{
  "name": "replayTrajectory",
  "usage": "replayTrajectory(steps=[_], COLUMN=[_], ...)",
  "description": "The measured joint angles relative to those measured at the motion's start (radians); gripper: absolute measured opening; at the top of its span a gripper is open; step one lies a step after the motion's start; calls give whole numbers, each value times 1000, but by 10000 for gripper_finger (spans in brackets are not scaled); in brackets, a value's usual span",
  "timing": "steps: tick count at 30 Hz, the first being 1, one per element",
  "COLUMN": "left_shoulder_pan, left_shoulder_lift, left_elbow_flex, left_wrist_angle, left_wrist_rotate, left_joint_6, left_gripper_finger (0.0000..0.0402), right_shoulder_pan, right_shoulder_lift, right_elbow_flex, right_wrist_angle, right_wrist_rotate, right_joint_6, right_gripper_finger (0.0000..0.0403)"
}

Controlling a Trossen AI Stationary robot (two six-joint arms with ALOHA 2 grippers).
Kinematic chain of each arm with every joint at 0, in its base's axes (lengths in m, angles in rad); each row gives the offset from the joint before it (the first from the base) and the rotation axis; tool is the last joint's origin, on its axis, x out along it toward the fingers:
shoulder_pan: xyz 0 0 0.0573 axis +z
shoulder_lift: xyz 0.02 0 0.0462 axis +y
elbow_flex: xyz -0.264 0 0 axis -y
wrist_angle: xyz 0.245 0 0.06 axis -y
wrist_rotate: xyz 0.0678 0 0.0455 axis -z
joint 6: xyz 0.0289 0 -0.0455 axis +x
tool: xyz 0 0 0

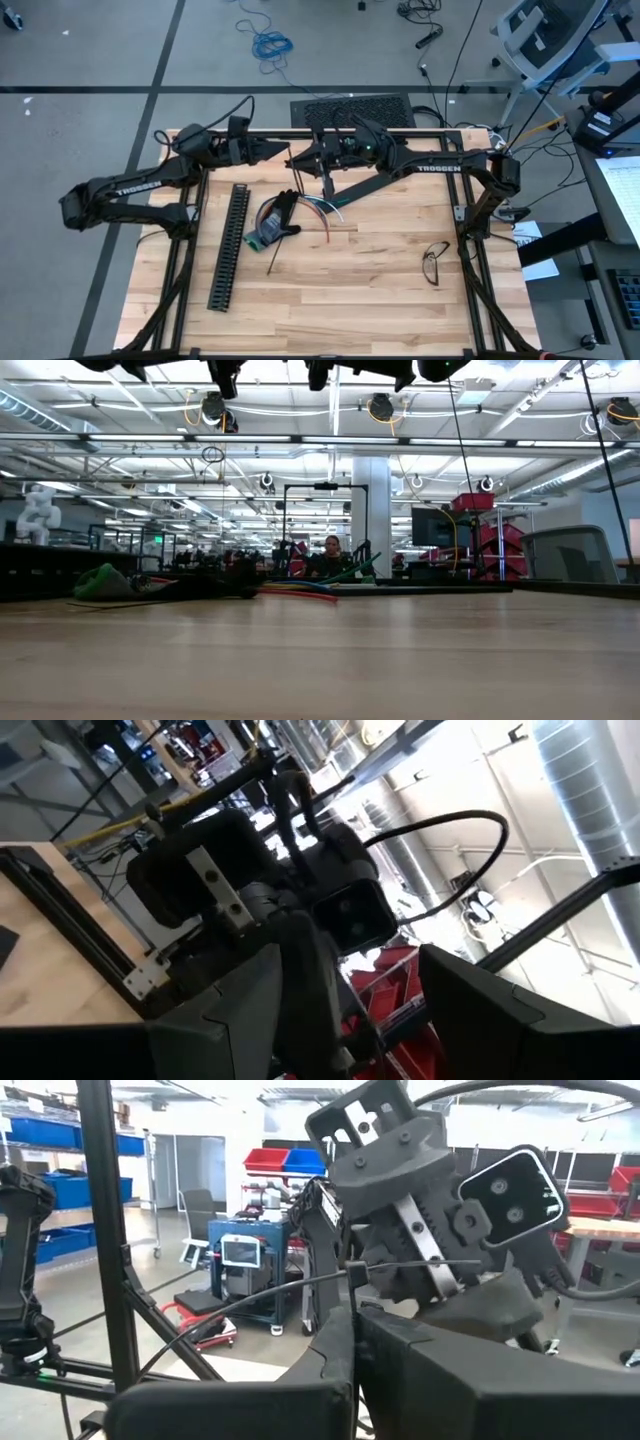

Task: Ziptie cables
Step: Wrap the cable wires with the black zip tie

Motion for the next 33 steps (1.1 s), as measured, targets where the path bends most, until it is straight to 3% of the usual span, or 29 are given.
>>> replayTrajectory(steps=[16,33], left_shoulder_pan=[-31,-41], left_shoulder_lift=[53,53], left_elbow_flex=[2,1], left_wrist_angle=[132,141], left_wrist_rotate=[-10,-12], left_joint_6=[-121,-69], left_gripper_finger=[228,228], right_shoulder_pan=[-7,-40], right_shoulder_lift=[0,0], right_elbow_flex=[0,0], right_wrist_angle=[-38,-44], right_wrist_rotate=[3,7], right_joint_6=[-23,-27], right_gripper_finger=[0,0])
